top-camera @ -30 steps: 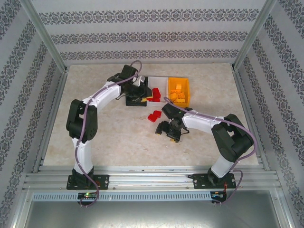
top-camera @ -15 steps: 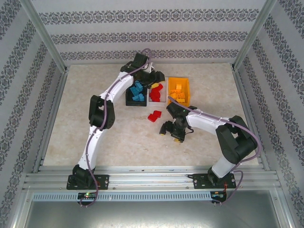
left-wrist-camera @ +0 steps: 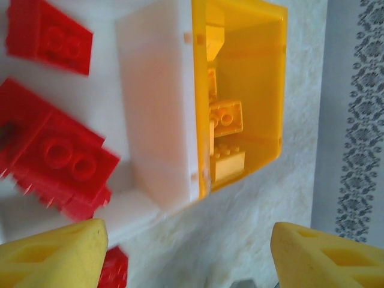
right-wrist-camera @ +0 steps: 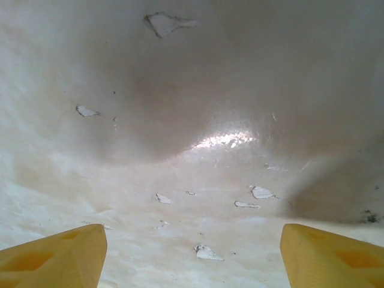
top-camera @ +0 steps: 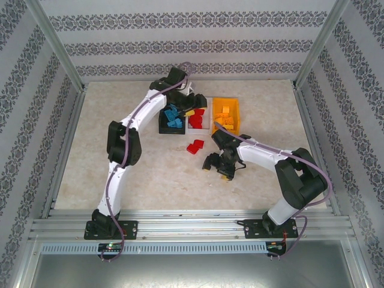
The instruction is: Sort the legos into containers by color
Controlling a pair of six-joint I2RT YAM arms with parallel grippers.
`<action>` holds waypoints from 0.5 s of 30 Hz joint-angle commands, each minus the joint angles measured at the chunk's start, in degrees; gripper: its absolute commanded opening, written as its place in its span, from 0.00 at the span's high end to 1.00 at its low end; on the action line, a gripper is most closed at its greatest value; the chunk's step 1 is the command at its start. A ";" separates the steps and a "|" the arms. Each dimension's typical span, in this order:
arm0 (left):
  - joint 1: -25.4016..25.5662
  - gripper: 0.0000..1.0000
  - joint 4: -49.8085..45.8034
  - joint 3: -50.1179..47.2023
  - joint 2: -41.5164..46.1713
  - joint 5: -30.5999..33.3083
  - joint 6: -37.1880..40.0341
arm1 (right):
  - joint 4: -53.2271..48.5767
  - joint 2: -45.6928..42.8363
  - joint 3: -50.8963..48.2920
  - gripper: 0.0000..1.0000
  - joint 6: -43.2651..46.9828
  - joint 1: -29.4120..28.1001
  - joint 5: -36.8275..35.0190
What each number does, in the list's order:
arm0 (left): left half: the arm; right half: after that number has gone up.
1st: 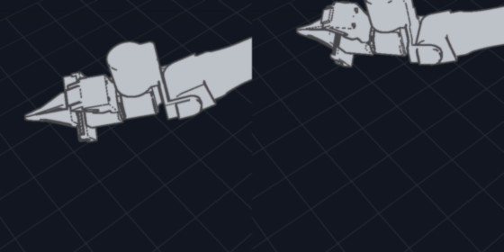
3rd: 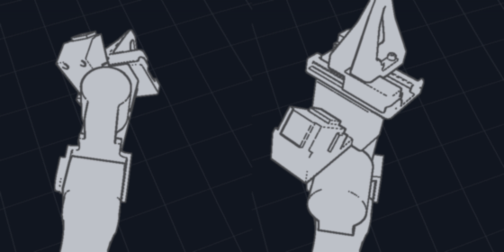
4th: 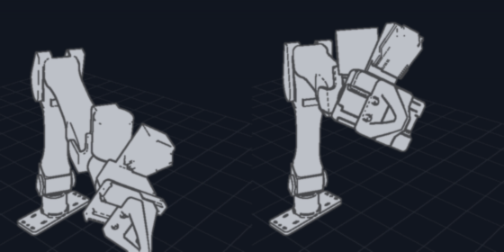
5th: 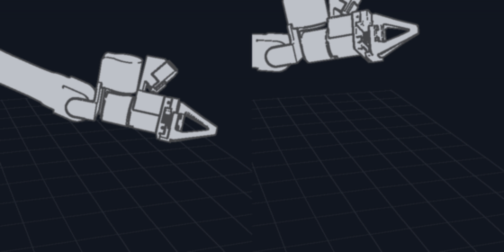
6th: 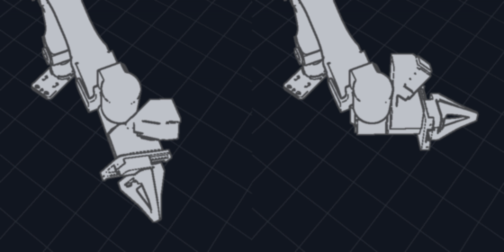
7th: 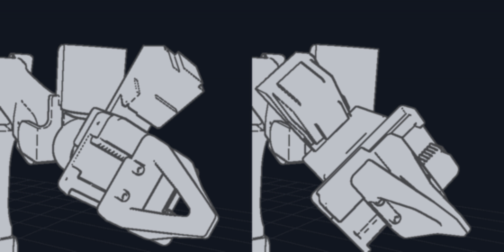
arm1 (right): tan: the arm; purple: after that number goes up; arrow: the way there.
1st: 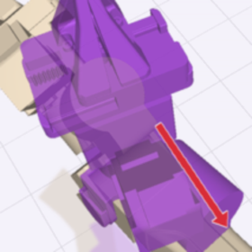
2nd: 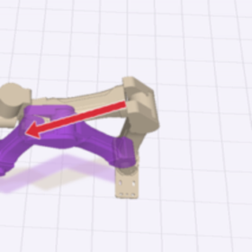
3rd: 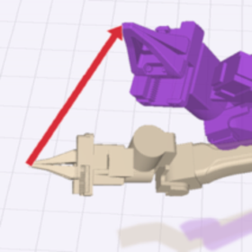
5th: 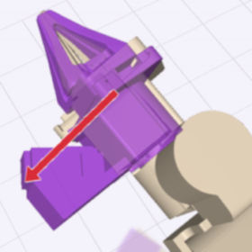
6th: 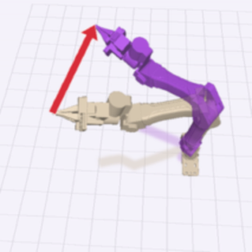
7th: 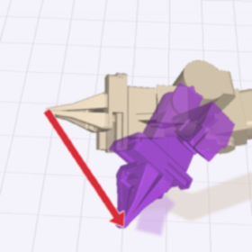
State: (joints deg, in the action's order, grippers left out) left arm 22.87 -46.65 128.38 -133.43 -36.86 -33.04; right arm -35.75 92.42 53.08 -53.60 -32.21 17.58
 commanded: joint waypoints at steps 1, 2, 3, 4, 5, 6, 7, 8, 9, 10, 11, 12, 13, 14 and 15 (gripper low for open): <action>-0.09 0.25 -1.35 -8.43 11.84 3.91 6.57 | -0.11 -1.04 2.13 0.24 0.37 0.21 -1.19; -0.34 0.25 -0.57 -12.47 14.71 4.53 7.47 | -0.26 -0.55 3.00 0.24 0.31 0.21 -1.32; -0.61 0.24 0.08 -15.74 16.89 4.93 8.10 | -0.44 -0.07 3.88 0.24 0.29 0.21 -1.56; -1.25 0.24 0.78 -19.66 19.54 5.14 8.56 | -0.70 0.64 5.15 0.24 0.26 0.13 -1.74; -1.97 0.24 1.59 -23.57 22.15 5.04 8.85 | -0.93 1.56 6.65 0.24 0.35 -0.03 -1.83; -2.73 0.23 2.09 -27.36 24.17 4.88 9.12 | -1.22 2.25 7.73 0.24 0.45 -0.12 -2.04; -3.72 0.23 2.68 -31.37 26.79 4.71 9.38 | -1.78 3.31 9.51 0.24 0.52 -0.20 -2.22; -4.90 0.23 3.25 -35.35 29.34 4.68 9.58 | -2.38 4.54 11.33 0.24 0.72 -0.23 -2.30; -5.93 0.23 3.83 -38.45 31.68 4.61 9.73 | -2.90 5.73 13.09 0.24 0.84 -0.40 -2.31; -7.14 0.23 4.46 -42.22 34.35 4.41 9.92 | -3.67 7.19 15.16 0.24 1.28 -0.55 -2.46; -8.47 0.23 4.87 -45.70 36.93 4.22 10.13 | -4.48 8.83 17.31 0.24 1.60 -0.73 -2.71; -9.75 0.23 5.13 -48.76 39.35 4.01 10.42 | -5.37 10.54 19.78 0.24 2.10 -0.96 -2.91; -10.88 0.23 5.17 -51.05 41.32 3.68 10.72 | -6.17 12.04 21.98 0.24 2.42 -1.17 -3.16; -12.10 0.23 4.94 -53.44 43.34 3.48 11.18 | -7.00 13.86 24.50 0.24 2.61 -1.40 -3.41; -13.22 0.23 4.59 -55.48 45.10 3.14 11.72 | -7.99 15.86 27.03 0.24 2.82 -1.61 -3.62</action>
State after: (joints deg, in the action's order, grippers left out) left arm 11.62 -42.81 76.95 -93.14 -33.45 -24.38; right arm -39.62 104.42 74.83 -52.51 -32.88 15.86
